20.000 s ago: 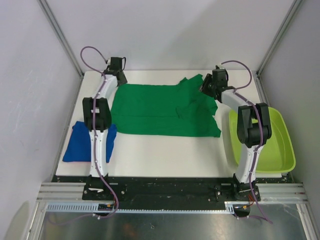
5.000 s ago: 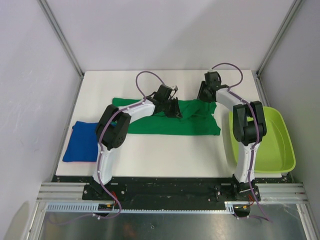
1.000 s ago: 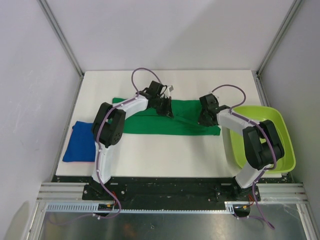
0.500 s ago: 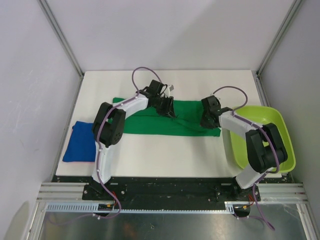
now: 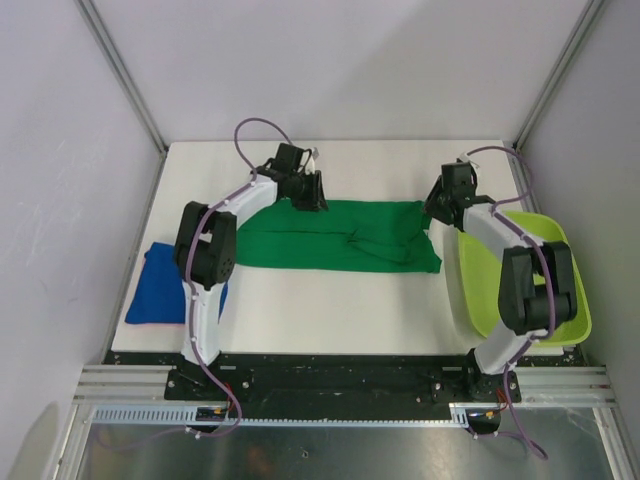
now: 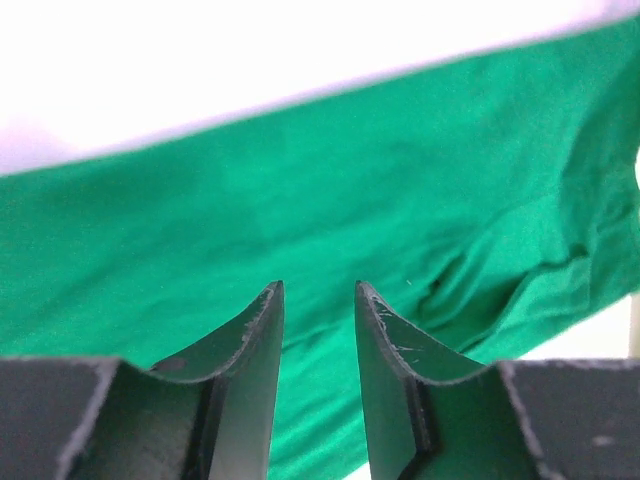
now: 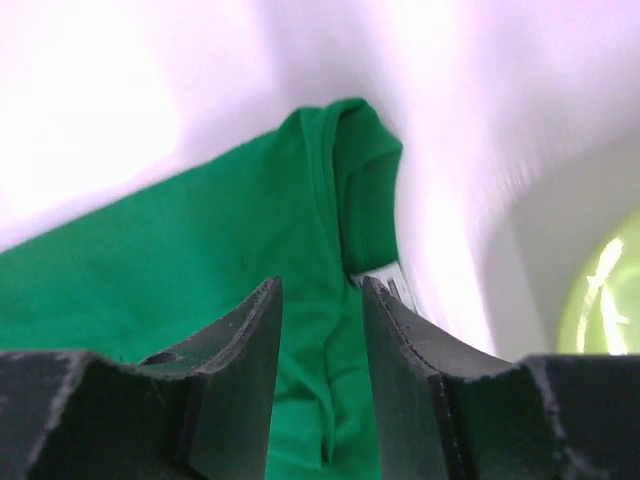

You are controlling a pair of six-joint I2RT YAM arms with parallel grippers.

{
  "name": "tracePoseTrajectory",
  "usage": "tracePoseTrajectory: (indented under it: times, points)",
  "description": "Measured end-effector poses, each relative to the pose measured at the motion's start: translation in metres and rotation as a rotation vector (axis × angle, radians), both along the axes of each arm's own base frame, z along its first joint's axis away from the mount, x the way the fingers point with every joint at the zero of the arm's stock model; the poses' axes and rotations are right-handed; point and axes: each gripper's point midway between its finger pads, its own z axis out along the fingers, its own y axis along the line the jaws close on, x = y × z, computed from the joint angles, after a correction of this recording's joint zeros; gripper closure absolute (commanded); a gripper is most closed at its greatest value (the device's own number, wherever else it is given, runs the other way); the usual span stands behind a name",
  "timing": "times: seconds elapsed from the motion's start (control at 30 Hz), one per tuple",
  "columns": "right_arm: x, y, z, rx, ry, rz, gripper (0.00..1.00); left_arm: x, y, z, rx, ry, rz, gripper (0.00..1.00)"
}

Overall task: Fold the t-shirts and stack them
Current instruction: Fold the other side of the tshirt into a rectangle

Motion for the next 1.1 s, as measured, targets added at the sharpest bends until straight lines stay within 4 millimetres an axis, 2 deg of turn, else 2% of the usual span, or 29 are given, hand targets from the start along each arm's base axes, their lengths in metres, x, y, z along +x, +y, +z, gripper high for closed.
tracePoseTrajectory:
  times: [0.17, 0.3, 0.47, 0.63, 0.83, 1.0, 1.1]
  points:
    - [0.028, 0.0, -0.02, -0.008, 0.012, -0.008, 0.64, 0.021, 0.021, 0.002, 0.047, -0.025, 0.12, 0.62]
    - [0.046, -0.004, -0.028, -0.033, 0.014, -0.016, 0.64, 0.029, 0.035, -0.011, 0.083, -0.008, 0.207, 0.62]
    - [0.064, -0.009, -0.025, -0.08, -0.005, -0.02, 0.68, 0.033, 0.046, -0.028, 0.118, 0.024, 0.28, 0.62]
    - [0.082, -0.01, -0.017, -0.161, -0.022, -0.002, 0.71, 0.035, 0.051, -0.034, 0.126, 0.039, 0.328, 0.62]
    - [0.103, 0.009, -0.019, -0.277, -0.003, 0.067, 0.73, 0.036, 0.051, -0.036, 0.117, 0.054, 0.35, 0.63]
    - [0.107, 0.022, -0.032, -0.354, 0.045, 0.111, 0.75, 0.035, 0.052, -0.041, 0.118, 0.066, 0.356, 0.63]
    - [0.103, 0.019, -0.044, -0.399, 0.09, 0.119, 0.76, 0.035, 0.052, -0.041, 0.117, 0.067, 0.357, 0.63]
